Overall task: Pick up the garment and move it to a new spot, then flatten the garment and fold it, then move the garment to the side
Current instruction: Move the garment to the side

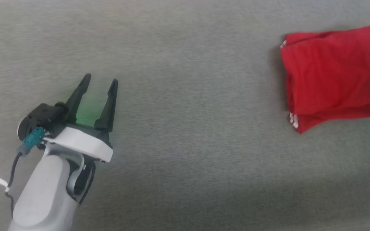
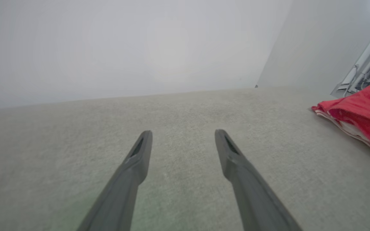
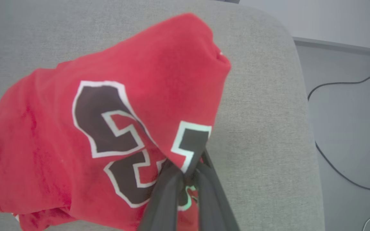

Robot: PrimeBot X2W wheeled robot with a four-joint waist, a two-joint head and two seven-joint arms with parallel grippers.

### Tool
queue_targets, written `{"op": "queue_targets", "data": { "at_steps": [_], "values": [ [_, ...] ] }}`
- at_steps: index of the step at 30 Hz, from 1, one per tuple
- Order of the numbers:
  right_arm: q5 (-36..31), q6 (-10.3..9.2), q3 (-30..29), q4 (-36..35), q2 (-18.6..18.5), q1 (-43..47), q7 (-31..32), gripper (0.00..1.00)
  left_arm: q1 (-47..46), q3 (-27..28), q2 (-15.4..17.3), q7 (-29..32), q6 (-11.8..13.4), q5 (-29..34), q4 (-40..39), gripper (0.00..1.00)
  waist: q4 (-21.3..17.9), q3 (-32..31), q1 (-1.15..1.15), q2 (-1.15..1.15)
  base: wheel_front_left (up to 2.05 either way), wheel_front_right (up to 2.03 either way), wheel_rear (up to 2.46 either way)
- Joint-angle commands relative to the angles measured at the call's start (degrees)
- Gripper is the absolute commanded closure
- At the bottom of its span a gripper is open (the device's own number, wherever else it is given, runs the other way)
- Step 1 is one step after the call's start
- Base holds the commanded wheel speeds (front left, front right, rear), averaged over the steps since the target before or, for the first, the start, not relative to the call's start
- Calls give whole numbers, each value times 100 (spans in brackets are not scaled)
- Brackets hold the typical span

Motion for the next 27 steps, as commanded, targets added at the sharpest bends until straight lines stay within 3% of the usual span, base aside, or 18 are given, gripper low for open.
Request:
{"op": "queue_targets", "data": {
  "at_steps": [1, 18, 27],
  "values": [
    [-70, -9, 44, 33, -45, -115, -131, 100, -112, -39, 35, -23, -8, 38, -3, 0, -225, 170, 0, 0, 0, 0, 0],
    [-689, -10, 540, 1153, -462, -1184, -1445, 100, -889, -801, 309, -23, -8, -83, -123, 0, -748, 800, 0, 0, 0, 0, 0],
    [-1060, -10, 888, 2053, -247, -1645, -2107, 100, -1232, -1133, 335, -17, -9, -133, -98, 0, -694, 1102, 0, 0, 0, 0, 0]
  ]
}}
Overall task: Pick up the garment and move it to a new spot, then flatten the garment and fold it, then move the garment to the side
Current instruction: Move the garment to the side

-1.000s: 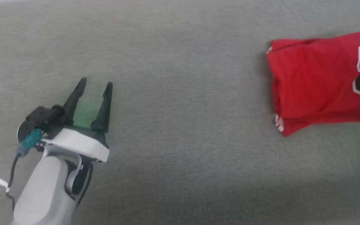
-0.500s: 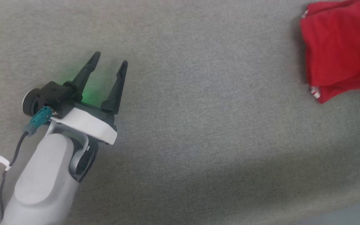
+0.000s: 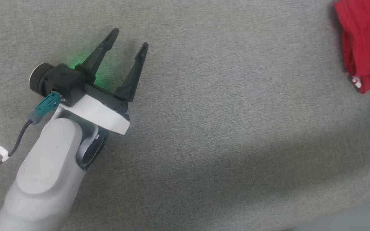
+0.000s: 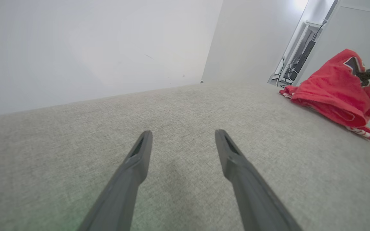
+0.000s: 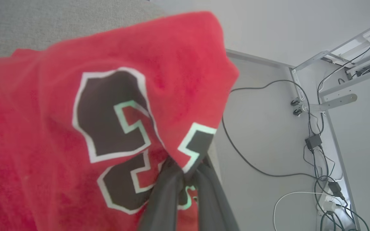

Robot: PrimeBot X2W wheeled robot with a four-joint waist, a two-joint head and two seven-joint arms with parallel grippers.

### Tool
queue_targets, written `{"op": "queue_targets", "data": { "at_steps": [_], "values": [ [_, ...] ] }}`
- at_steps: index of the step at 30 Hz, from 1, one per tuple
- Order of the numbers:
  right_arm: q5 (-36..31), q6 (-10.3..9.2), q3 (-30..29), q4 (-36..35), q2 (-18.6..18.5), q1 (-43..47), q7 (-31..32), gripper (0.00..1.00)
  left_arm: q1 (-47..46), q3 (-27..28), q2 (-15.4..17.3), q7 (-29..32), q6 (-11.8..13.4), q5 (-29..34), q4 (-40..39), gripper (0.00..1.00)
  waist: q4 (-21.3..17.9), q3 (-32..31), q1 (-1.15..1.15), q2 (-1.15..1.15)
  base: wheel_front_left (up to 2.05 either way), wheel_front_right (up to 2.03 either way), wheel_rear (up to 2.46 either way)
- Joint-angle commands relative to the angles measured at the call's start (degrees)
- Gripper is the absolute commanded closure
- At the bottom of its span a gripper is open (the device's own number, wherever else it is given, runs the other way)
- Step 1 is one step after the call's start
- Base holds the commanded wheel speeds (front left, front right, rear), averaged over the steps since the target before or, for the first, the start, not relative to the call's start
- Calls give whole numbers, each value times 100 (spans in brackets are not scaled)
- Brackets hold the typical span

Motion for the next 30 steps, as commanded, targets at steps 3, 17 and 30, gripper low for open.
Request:
{"op": "queue_targets", "data": {
  "at_steps": [3, 17, 30],
  "values": [
    [9, -11, 65, 300, 124, -147, -130, 100, -82, -50, 10, -9, -9, -68, 110, 0, 96, 45, 0, 0, 0, 0, 0],
    [367, -11, 234, 975, 286, -418, -622, 0, 192, 426, 70, -10, 3, -43, -102, 0, 266, -73, 0, 0, 0, 0, 0],
    [782, -11, 344, 623, 624, -25, -1851, 0, 752, 968, 20, -12, -2, -100, -274, 0, 445, -769, 0, 0, 0, 0, 0]
  ]
}}
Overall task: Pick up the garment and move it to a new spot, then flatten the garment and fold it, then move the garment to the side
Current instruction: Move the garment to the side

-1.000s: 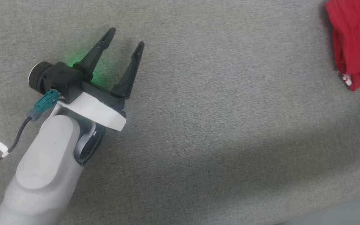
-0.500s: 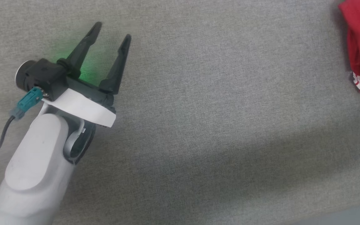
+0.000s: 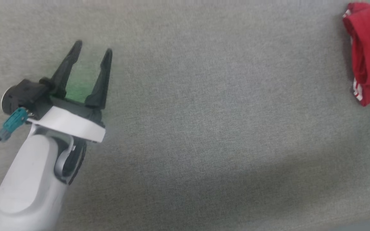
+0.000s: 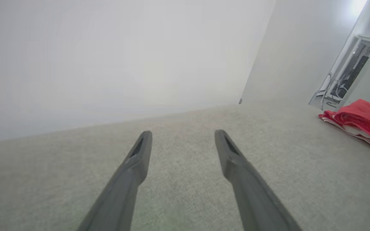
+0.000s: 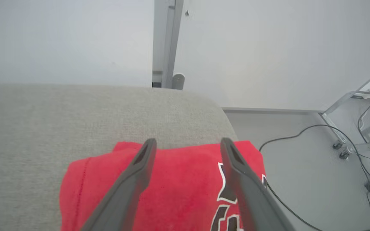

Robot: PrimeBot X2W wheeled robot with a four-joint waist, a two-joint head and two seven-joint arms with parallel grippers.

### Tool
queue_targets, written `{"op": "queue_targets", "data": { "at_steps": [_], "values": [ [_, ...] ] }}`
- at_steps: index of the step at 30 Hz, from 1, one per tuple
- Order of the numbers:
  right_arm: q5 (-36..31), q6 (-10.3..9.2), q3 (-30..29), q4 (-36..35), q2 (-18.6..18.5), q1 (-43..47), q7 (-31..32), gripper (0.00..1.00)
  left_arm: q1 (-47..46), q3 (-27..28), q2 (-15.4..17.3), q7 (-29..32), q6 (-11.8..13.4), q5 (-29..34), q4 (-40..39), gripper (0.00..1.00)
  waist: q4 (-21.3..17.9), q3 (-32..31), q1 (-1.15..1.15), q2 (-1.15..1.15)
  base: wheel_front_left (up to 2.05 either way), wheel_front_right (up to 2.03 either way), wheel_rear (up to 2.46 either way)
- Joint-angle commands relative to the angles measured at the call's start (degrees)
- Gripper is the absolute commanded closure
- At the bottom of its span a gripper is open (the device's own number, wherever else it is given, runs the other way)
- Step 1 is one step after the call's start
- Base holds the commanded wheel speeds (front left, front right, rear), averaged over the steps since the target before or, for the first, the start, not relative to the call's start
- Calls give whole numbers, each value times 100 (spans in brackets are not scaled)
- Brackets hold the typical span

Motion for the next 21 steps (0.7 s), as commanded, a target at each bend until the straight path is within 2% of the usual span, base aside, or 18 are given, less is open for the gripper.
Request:
{"op": "queue_targets", "data": {
  "at_steps": [1, 8, 12, 21],
  "values": [
    [25, -9, 23, -81, 111, 119, -248, 0, 141, 129, -28, -14, 7, -65, 15, 0, 81, -244, 0, 0, 0, 0, 0],
    [-12, -9, 96, -265, 377, 500, -705, 0, 510, 452, -23, -15, 7, 89, -123, 0, 236, -696, 0, 0, 0, 0, 0],
    [-122, -9, 60, -413, 521, 894, -907, 0, 888, 1013, -206, -15, 18, 307, -175, 0, 390, -1077, 0, 0, 0, 0, 0],
    [-375, -10, -280, -867, 749, 1781, -1024, 0, 1661, 1826, -444, -14, 26, 686, -407, 0, 603, -1616, 0, 0, 0, 0, 0]
  ]
}}
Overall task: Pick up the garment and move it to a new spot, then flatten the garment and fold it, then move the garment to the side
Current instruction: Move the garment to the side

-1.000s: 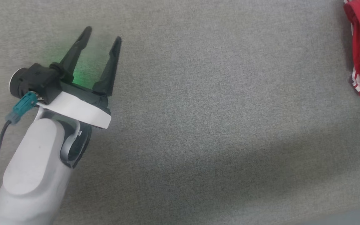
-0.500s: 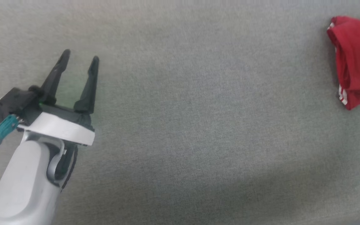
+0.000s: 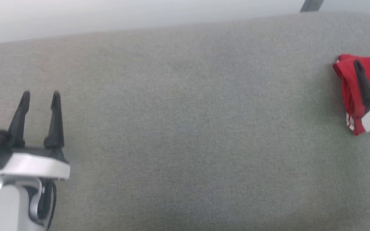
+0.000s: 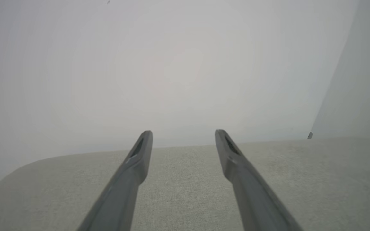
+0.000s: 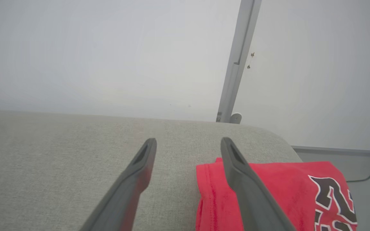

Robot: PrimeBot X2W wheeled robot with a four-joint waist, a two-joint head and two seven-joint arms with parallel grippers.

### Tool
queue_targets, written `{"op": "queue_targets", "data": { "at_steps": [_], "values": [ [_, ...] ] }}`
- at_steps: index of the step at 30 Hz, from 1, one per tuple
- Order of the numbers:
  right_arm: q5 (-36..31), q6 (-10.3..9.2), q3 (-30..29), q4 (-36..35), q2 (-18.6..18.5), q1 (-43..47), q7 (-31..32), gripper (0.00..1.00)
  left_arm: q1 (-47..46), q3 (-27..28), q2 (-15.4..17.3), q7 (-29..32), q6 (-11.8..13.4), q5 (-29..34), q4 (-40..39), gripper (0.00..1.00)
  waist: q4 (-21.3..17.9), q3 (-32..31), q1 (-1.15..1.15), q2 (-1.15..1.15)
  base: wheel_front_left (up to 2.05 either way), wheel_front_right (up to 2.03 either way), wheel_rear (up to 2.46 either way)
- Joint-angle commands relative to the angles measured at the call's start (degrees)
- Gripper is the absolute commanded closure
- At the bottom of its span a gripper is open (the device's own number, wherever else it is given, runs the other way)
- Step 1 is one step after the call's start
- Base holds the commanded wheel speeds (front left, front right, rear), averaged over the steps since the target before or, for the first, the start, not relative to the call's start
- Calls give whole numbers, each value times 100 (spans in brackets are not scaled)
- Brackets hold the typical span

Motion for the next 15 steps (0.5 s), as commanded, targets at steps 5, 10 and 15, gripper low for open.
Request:
{"op": "queue_targets", "data": {
  "at_steps": [5, 10, 15],
  "values": [
    [-323, -9, -492, -526, 221, 747, -30, 0, 545, 332, -137, -15, 8, 172, -27, 0, 194, -385, 0, 0, 0, 0, 0],
    [-739, -9, -908, -1124, 501, 1472, -31, 0, 930, 509, -148, -15, -1, 96, 96, 0, 258, -582, 0, 0, 0, 0, 0],
    [-1047, -9, -1299, -1565, 788, 2118, -31, 0, 1233, 512, -84, -15, -5, -61, 164, 0, 335, -736, 0, 0, 0, 0, 0]
  ]
}}
